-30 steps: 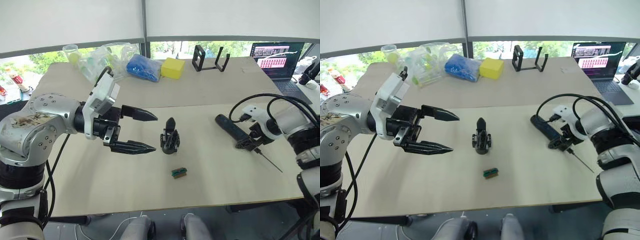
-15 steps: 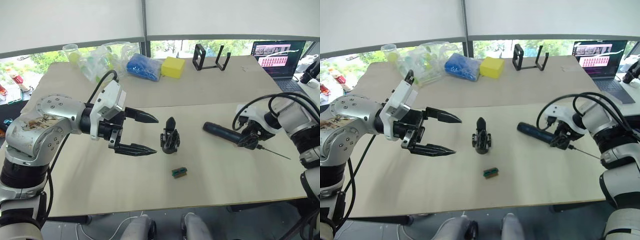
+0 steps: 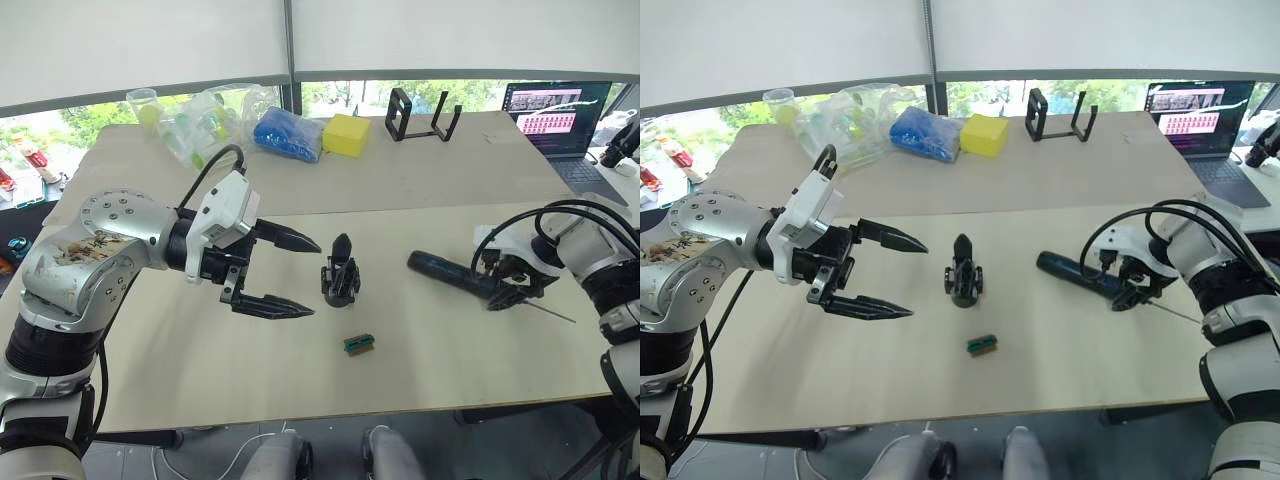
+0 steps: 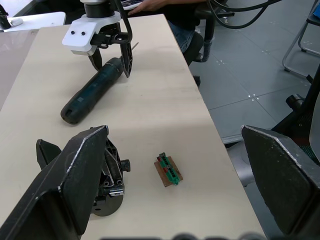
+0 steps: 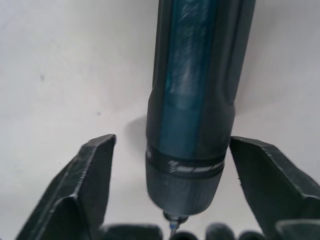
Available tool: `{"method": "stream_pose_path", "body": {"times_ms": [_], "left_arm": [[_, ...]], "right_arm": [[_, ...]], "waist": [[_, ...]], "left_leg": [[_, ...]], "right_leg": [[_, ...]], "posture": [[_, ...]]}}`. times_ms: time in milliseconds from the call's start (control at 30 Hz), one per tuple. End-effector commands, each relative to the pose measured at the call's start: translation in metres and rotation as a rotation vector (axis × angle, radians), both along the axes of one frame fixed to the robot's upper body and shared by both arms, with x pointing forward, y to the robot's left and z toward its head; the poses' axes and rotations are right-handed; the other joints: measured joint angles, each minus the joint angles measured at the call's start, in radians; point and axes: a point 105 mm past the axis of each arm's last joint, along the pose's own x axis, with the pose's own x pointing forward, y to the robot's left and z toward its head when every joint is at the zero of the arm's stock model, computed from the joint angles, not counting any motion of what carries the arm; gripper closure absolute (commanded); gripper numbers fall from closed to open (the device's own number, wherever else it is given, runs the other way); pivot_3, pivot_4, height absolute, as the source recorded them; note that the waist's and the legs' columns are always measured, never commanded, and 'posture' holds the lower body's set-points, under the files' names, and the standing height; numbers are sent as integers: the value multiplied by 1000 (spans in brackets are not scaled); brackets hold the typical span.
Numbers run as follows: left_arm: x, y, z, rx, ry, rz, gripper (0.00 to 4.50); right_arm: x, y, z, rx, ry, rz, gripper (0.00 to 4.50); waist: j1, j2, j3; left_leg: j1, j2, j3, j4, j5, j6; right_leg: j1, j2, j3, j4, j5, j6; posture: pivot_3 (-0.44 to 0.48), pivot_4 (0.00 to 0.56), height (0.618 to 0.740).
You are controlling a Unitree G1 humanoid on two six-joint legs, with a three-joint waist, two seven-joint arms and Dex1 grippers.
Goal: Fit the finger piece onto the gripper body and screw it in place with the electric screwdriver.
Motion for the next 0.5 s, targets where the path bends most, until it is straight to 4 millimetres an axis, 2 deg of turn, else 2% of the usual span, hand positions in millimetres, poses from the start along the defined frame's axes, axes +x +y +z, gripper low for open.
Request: {"method": "stream_pose_path", "body": {"times_ms": [33,200,300,400,500], "left_arm": [[-3,-1,7,2,-44,-14,0],[-6,-1,6,8,-45,-24,0],[-6,-1,4,13,-54,-30,0],[-4,-1,4,17,-68,-30,0],[-2,-1,3,17,-73,-27,0]], "right_arm": [[7,1,1,14,-27,-33,629],[12,2,-9,5,-24,-45,629],[11,3,-14,4,-5,-43,1417],[11,6,-13,25,-4,-29,2490],[13,13,-2,78,-26,-12,2587]], "waist": [[-2,0,0],[-2,-1,0],[-3,-2,1],[-2,-2,1],[-3,-2,1]], "left_leg": [[0,0,0,0,0,0],[2,0,0,0,0,0],[3,0,0,1,0,0],[4,0,-1,1,0,0],[4,0,-1,0,0,0]], "right_leg": [[0,0,0,0,0,0],[2,0,0,0,0,0],[3,0,0,0,0,0],[4,0,0,0,0,0],[3,0,0,0,0,0]], "posture": [[0,150,740],[0,150,740],[0,150,740],[0,150,740],[0,150,740]]}}
